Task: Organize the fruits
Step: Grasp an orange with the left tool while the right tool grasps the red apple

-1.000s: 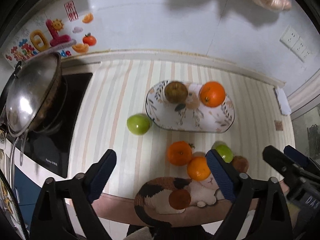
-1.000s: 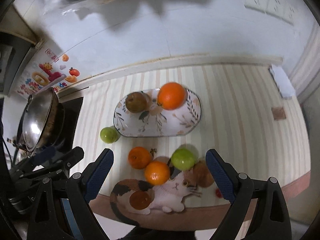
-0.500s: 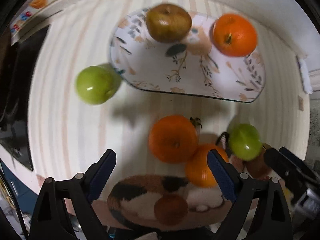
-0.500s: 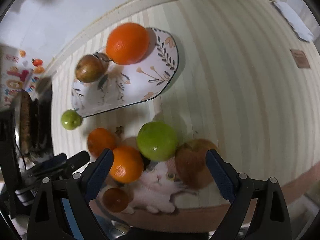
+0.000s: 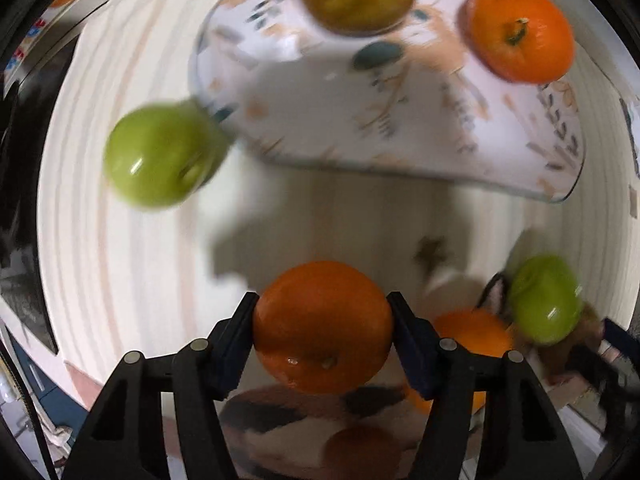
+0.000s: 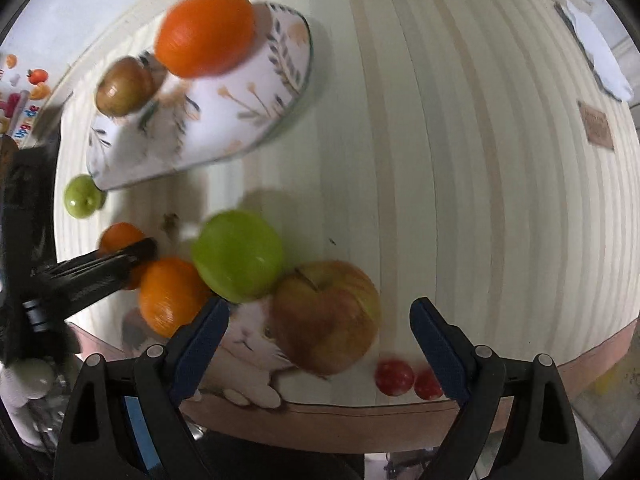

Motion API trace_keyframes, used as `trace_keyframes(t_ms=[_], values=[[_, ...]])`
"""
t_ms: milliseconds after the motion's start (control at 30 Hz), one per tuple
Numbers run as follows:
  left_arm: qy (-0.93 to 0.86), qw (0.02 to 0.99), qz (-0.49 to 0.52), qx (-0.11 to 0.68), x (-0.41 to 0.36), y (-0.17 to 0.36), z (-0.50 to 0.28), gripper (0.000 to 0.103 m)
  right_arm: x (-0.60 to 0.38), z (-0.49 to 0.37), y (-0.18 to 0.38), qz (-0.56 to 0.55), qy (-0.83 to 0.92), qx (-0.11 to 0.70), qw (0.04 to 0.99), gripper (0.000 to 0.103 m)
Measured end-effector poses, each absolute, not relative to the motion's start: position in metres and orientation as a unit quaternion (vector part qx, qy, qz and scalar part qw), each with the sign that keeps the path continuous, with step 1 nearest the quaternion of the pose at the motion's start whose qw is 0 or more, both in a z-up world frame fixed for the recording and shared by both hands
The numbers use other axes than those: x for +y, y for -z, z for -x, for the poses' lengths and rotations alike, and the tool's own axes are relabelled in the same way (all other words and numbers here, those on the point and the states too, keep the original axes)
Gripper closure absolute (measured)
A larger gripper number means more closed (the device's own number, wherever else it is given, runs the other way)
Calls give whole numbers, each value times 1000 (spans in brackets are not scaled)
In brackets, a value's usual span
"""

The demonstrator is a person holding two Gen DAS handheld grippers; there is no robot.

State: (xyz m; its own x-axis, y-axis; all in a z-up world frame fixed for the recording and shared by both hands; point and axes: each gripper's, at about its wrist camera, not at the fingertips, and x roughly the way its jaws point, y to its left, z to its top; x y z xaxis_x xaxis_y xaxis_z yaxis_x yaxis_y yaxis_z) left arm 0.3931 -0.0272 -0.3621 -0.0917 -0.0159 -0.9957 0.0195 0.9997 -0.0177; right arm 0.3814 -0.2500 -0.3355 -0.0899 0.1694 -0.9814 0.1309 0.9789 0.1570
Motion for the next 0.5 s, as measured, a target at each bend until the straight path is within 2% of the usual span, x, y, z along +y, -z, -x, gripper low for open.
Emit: trace_keyframes(t_ms=[133, 200, 233, 500], values=[[2, 671, 1, 742, -6, 362, -371, 41, -250, -377, 358, -117, -20, 749, 652, 12], [-2, 670, 11, 743, 0, 361, -366, 41, -250, -374, 361, -141, -31, 745, 651, 21], [-3, 670, 18, 743, 2, 361, -363, 41, -248, -371, 358, -120, -18, 745, 656, 36], [-2, 674, 27, 739, 3, 360, -359, 41, -234, -362, 362, -110, -32, 743, 660, 35]])
